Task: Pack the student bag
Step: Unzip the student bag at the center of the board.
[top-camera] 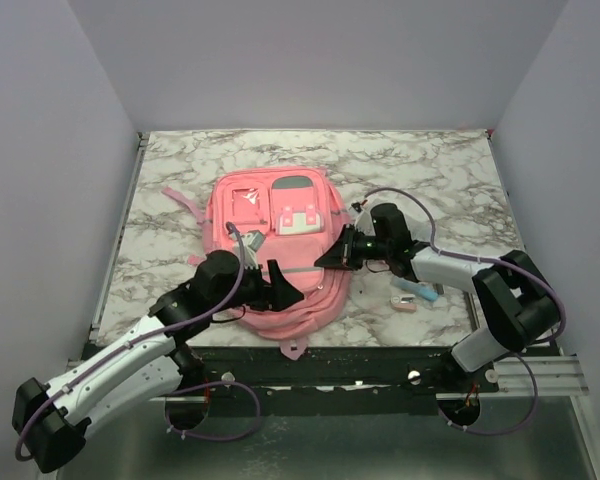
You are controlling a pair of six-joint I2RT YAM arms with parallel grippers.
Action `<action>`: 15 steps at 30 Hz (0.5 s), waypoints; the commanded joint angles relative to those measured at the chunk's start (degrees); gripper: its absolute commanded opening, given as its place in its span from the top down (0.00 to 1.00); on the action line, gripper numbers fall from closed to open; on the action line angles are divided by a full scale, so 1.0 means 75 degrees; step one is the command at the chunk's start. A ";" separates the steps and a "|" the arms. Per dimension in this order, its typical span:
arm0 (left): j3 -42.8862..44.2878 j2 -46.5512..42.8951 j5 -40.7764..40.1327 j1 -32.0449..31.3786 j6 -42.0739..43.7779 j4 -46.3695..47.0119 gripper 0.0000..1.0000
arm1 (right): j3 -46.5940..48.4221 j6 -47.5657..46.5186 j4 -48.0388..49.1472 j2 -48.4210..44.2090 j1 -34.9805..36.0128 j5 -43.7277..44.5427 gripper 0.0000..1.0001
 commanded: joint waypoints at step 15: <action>0.2045 0.3007 -0.4860 -0.2073 0.0960 -0.0480 0.43 | 0.0425 0.3546 0.2212 0.0252 0.0100 -0.0058 0.99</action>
